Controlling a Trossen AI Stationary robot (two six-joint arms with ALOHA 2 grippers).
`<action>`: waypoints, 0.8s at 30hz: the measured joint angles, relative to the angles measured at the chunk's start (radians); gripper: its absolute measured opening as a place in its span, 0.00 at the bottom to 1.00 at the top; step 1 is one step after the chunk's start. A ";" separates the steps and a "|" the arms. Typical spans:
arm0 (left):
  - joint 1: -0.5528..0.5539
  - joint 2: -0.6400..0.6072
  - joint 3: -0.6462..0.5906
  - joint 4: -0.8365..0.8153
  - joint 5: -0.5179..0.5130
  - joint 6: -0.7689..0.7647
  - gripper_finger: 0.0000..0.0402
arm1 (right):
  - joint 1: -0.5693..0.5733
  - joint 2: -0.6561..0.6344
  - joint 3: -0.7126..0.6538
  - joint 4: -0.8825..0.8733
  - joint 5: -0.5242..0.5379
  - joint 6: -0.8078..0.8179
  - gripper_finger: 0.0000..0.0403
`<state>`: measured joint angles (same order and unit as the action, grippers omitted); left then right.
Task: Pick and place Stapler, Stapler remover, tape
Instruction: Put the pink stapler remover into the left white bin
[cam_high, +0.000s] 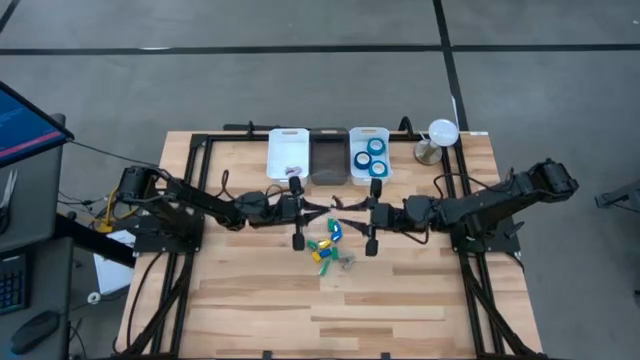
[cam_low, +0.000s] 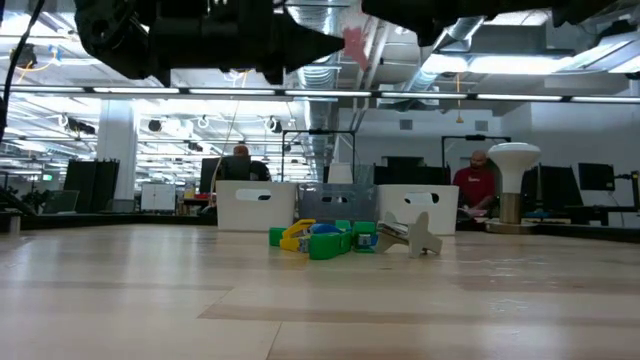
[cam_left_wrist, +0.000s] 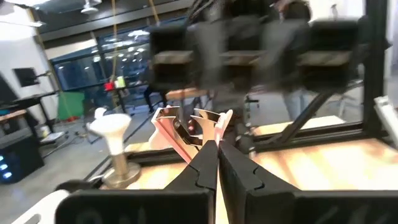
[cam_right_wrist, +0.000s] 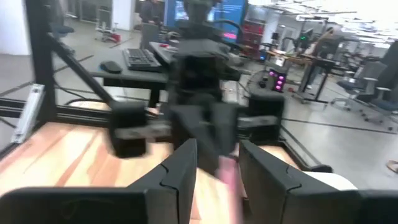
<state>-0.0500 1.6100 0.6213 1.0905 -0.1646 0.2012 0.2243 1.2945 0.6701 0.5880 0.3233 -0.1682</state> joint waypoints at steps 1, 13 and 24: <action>0.013 0.000 -0.008 0.000 0.000 0.000 0.00 | 0.012 0.000 0.000 0.000 0.000 -0.003 0.28; 0.236 -0.065 -0.163 -0.008 -0.099 -0.159 0.00 | 0.079 -0.001 0.000 -0.264 0.197 0.053 0.28; 0.374 -0.341 -0.156 -0.347 -0.166 -0.220 0.00 | -0.042 0.002 -0.033 -0.623 0.199 0.298 0.28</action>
<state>0.3237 1.2687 0.4648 0.7439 -0.3305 -0.0189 0.1822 1.2968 0.6366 -0.0351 0.5219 0.1299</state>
